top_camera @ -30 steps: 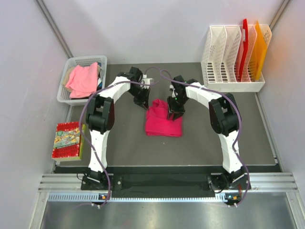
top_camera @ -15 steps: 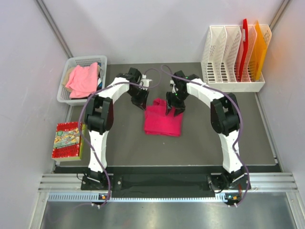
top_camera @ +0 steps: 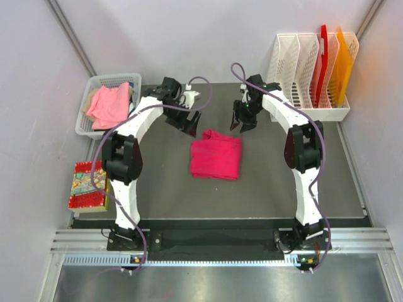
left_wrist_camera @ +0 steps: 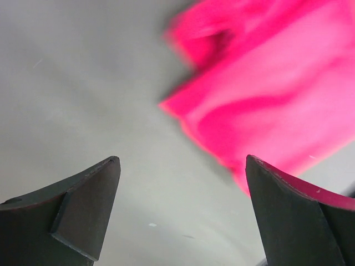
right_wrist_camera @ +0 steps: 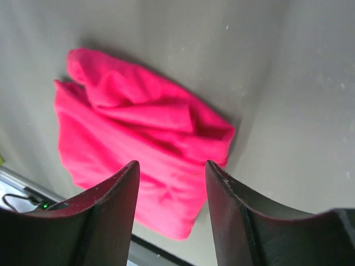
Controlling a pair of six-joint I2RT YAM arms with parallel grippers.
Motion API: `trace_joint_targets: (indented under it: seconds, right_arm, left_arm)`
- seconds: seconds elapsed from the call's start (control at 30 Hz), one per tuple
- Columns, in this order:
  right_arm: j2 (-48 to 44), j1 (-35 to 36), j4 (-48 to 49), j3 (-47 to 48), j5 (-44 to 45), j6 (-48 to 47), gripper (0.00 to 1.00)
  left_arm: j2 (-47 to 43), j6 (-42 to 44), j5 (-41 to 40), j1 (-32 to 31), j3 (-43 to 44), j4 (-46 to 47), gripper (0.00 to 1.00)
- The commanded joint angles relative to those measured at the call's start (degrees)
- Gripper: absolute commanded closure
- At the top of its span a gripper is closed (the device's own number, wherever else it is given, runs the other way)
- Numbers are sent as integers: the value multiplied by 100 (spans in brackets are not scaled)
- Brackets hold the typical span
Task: Fold and stack the t-shirts
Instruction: Smooth out wrinkles on the folded tshirt, then put the neatly folded tshirt into the corner of the board with the right arm
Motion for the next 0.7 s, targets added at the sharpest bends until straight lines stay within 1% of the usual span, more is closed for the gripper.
trace_joint_targets:
  seconds: [0.0, 0.03, 0.07, 0.17, 0.23, 0.27, 0.33, 0.43, 0.5, 0.6, 0.67]
  right_arm:
    - [498, -2, 16, 227, -110, -236, 49]
    - [551, -2, 43, 210, -119, -253, 50]
    - [630, -20, 95, 201, -119, -262, 50]
    - [736, -64, 122, 157, -137, -271, 51]
    - [728, -64, 157, 26, -119, -271, 52]
    - [684, -72, 227, -36, -119, -289, 52]
    - [631, -81, 271, -211, -102, -289, 52]
    - [473, -73, 333, -528, -110, -280, 52]
    - [280, -64, 403, -851, -119, -271, 53]
    - [25, -72, 543, -1282, -119, -254, 53]
    - [-141, -55, 579, -1477, -128, -245, 54]
  left_arm:
    - [-878, 402, 1025, -977, 255, -665, 1]
    - [-896, 420, 1209, -1153, 168, -684, 1]
    - [-879, 420, 1271, -1477, 97, -667, 1]
    - [-730, 306, 1325, -1918, -219, -386, 1]
    - [-397, 183, 1368, -2007, -194, -298, 1]
    - [-143, 148, 1421, -2033, -150, -306, 1]
    - [96, 69, 1360, -2034, -45, -289, 1]
    - [378, 138, 1053, -2016, -149, -245, 1]
    - [413, 182, 903, -1964, -307, -201, 1]
    - [326, 244, 772, -1858, -886, -26, 1]
    - [238, 288, 675, -1797, -1089, 54, 1]
